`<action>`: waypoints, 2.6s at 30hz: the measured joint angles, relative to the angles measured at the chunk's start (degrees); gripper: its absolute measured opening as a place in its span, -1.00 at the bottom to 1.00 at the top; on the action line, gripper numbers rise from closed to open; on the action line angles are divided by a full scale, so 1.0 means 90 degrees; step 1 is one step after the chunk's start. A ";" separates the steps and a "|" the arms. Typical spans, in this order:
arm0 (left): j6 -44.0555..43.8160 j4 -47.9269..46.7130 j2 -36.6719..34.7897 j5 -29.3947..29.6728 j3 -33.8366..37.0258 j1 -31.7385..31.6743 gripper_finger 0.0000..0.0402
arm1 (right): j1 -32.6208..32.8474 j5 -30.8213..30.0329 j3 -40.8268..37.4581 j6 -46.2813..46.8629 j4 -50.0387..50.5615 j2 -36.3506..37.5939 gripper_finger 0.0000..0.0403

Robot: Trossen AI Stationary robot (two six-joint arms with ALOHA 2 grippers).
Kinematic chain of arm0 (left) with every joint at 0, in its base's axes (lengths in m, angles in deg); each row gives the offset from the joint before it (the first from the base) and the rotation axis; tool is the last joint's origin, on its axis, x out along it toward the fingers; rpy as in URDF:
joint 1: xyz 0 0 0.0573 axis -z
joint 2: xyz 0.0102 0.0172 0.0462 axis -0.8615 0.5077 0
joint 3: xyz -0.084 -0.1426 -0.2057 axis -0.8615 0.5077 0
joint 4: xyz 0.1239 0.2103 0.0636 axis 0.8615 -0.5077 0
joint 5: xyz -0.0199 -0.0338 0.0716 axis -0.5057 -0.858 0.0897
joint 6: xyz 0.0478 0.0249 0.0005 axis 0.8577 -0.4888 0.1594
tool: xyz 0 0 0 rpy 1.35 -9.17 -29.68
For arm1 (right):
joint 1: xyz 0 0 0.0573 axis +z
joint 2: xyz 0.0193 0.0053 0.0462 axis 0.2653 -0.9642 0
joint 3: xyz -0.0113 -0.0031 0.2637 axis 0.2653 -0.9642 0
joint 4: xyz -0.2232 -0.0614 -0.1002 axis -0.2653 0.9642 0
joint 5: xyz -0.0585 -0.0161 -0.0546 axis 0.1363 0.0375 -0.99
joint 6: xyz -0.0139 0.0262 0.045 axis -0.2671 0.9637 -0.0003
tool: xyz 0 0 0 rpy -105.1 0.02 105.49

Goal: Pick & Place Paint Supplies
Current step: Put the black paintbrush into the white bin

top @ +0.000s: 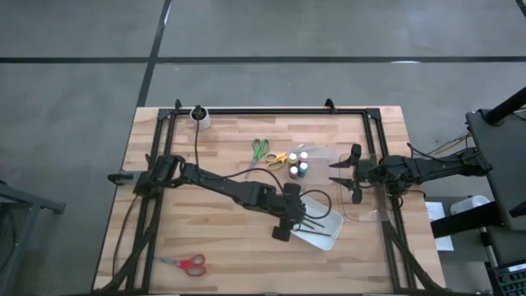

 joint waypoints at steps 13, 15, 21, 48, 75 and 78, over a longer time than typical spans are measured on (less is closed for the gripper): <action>-0.1968 -0.0772 -0.0534 0.1666 -0.0006 0.0034 0.08 | -0.0001 -0.0002 0.0000 0.0000 0.0001 -0.0001 -0.05; -0.2355 -0.1193 -0.0739 0.2158 -0.0007 0.0056 0.08 | -0.0002 -0.0002 0.0002 0.0002 0.0003 0.0000 -0.05; -0.4259 -0.3063 -0.1220 0.3377 0.0005 0.0118 0.08 | -0.0002 -0.0002 0.0002 0.0000 0.0000 0.0000 -0.05; -1.0539 -0.7045 -0.3643 0.2102 0.3129 -0.0315 0.08 | -0.0002 0.0000 0.0000 0.0000 0.0000 0.0000 -0.05; -0.7372 -0.4490 -0.5853 0.1757 0.6278 -0.3547 0.08 | -0.0002 0.0000 0.0000 0.0000 0.0000 0.0000 -0.05; -0.7177 -0.4215 -0.5853 0.1644 0.6459 -0.3686 0.08 | -0.0002 0.0000 0.0001 0.0000 0.0000 0.0000 -0.05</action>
